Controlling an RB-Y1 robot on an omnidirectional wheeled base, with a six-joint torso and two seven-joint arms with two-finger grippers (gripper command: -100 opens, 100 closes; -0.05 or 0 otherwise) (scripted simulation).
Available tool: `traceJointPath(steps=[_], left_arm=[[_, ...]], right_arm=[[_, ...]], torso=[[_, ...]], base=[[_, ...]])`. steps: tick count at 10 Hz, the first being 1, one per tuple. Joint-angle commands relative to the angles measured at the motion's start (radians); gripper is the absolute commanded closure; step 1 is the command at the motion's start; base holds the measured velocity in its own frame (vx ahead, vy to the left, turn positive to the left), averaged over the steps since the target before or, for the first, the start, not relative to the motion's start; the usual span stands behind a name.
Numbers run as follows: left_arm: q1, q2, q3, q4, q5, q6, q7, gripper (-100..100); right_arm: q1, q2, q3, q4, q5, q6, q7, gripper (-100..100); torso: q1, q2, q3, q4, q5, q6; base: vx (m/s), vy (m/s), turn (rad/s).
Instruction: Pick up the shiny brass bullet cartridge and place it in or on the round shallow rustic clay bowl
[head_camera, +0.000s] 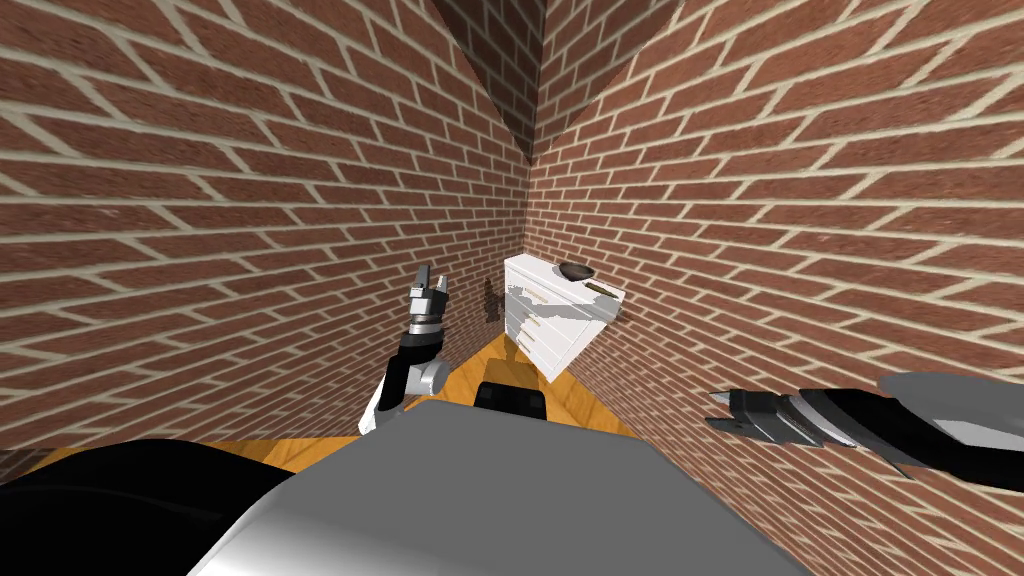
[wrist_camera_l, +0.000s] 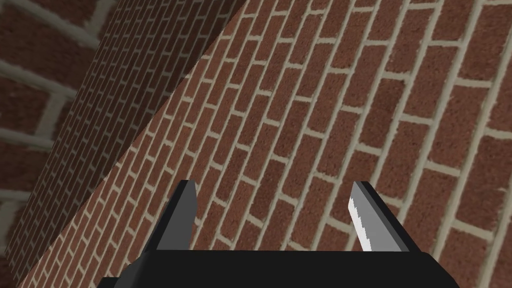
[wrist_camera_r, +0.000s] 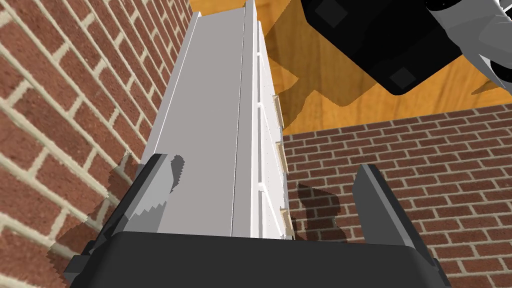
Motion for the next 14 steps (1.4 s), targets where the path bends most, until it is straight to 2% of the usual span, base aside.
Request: traceJointPath(steps=[1, 2, 3, 5, 6, 9, 14], left_arm=[[0.0, 0.0, 0.0, 0.0, 0.0, 0.0, 0.0, 0], [0.0, 0.0, 0.0, 0.0, 0.0, 0.0, 0.0, 0], [0.0, 0.0, 0.0, 0.0, 0.0, 0.0, 0.0, 0], [0.0, 0.0, 0.0, 0.0, 0.0, 0.0, 0.0, 0], [0.0, 0.0, 0.0, 0.0, 0.0, 0.0, 0.0, 0], [0.0, 0.0, 0.0, 0.0, 0.0, 0.0, 0.0, 0], [0.0, 0.0, 0.0, 0.0, 0.0, 0.0, 0.0, 0]], right_arm=[[-0.002, -0.031, 0.0, 0.015, 0.004, -0.014, -0.004, -100], [-0.011, -0.073, -0.002, 0.035, 0.008, -0.04, -0.024, -100], [-0.011, -0.079, -0.002, 0.035, 0.008, -0.04, -0.024, -100], [-0.029, -0.156, -0.009, 0.068, 0.013, -0.087, -0.062, -100], [-0.029, -0.169, -0.006, 0.068, 0.013, -0.087, -0.062, -100], [-0.053, -0.259, -0.024, 0.097, 0.013, -0.145, -0.113, -100], [-0.069, -0.305, -0.045, 0.097, 0.002, -0.185, -0.154, -100]], torso=[[0.0, 0.0, 0.0, 0.0, 0.0, 0.0], [0.0, 0.0, 0.0, 0.0, 0.0, 0.001], [0.001, -0.002, -0.001, -0.001, 0.0, 0.0], [0.001, -0.003, -0.002, -0.001, 0.0, 0.0], [0.001, -0.007, -0.004, -0.002, 0.0, 0.0], [0.004, -0.006, -0.004, -0.002, 0.001, 0.0], [0.009, -0.009, -0.005, -0.002, 0.002, 0.0]], base=[[0.075, 0.024, 0.081], [0.116, 0.038, 0.121], [0.105, 0.014, 0.067], [0.153, 0.027, 0.177], [0.154, 0.032, 0.084], [0.176, 0.07, 0.191], [0.19, 0.093, 0.136]])
